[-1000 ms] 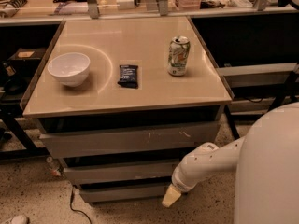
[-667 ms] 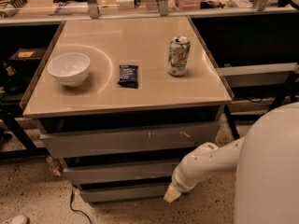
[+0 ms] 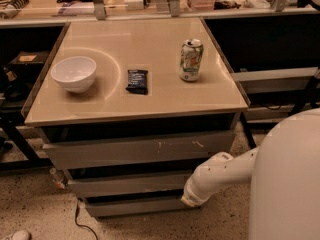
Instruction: Close middle drawer
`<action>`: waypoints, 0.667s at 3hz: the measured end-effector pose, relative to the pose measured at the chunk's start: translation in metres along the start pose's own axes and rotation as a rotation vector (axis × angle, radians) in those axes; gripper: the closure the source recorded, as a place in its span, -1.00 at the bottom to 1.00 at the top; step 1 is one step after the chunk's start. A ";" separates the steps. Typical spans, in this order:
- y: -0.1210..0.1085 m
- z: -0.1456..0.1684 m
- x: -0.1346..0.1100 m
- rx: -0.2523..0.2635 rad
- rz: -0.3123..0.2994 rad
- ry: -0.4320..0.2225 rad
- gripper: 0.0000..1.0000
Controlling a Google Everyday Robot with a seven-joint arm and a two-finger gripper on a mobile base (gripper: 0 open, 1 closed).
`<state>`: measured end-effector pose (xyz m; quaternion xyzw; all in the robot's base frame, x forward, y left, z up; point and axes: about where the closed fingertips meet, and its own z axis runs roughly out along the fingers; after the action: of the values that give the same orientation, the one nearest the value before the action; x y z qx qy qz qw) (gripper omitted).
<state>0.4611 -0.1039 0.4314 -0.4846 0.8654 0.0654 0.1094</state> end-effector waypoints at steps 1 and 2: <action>-0.019 0.010 -0.003 0.023 0.009 0.007 0.99; -0.046 0.022 -0.013 0.058 0.008 0.016 1.00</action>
Offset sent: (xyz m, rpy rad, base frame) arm 0.0898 -0.0124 -0.0313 -0.0725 -0.0750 -0.0368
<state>0.5099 -0.1127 0.4126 -0.4781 0.8698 0.0371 0.1163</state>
